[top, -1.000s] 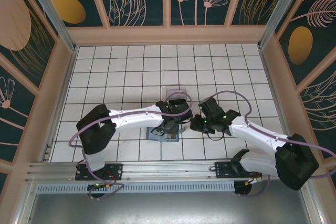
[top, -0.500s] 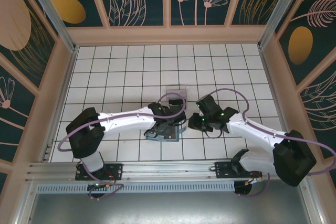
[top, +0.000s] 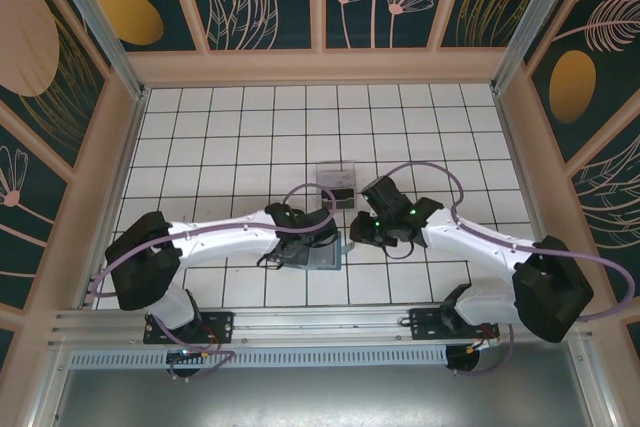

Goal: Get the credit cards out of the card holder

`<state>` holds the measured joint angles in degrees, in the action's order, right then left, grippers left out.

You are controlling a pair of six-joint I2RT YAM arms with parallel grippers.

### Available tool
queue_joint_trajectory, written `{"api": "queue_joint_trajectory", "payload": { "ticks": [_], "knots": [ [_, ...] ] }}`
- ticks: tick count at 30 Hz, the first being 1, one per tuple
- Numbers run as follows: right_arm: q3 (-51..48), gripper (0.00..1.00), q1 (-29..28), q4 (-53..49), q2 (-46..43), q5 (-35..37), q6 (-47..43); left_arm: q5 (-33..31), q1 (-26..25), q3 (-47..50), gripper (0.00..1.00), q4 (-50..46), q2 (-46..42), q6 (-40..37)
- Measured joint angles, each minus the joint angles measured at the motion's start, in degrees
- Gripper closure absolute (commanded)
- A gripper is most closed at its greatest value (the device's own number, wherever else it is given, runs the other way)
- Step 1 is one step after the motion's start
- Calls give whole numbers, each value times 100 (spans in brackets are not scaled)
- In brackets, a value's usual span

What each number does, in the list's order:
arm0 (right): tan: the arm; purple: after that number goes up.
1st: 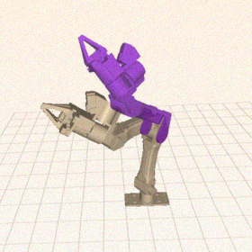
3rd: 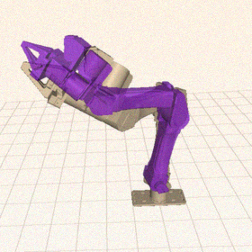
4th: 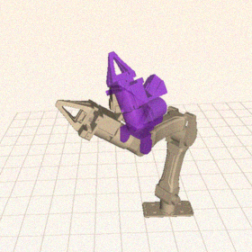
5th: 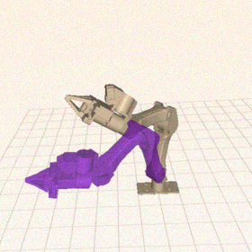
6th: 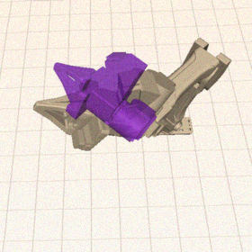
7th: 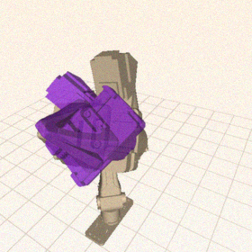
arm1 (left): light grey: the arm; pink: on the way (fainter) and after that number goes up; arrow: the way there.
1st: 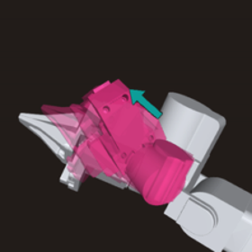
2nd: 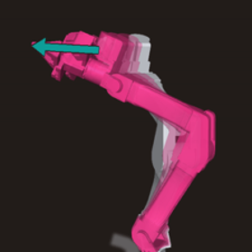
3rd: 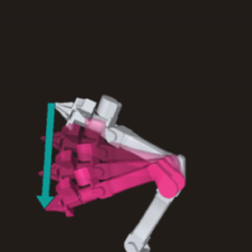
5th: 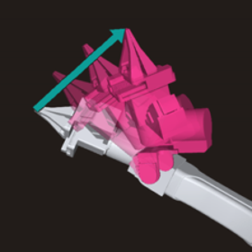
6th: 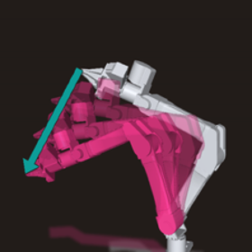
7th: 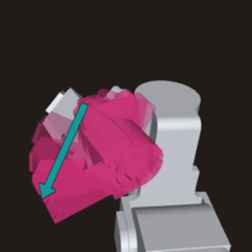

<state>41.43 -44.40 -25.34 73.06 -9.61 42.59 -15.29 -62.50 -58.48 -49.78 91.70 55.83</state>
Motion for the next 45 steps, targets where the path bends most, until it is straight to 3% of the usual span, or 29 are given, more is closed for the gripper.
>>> {"api": "queue_joint_trajectory", "payload": {
  "ticks": [13, 19, 29, 45],
  "knots": [
    [883, 71, -472, -365, 750, 409, 103, 448, 448, 516, 67, 800, -791, -92],
    [866, 70, -310, -555, 675, 520, 101, 704, 444, -116, 63, 1001, -179, -216],
    [299, 70, 442, -605, -291, 505, -72, 732, 138, -1578, 54, 822, 1281, -304],
    [-175, 70, 920, -610, -671, 166, -483, 737, 44, -1947, 53, 599, 2120, -214]
  ]
}}
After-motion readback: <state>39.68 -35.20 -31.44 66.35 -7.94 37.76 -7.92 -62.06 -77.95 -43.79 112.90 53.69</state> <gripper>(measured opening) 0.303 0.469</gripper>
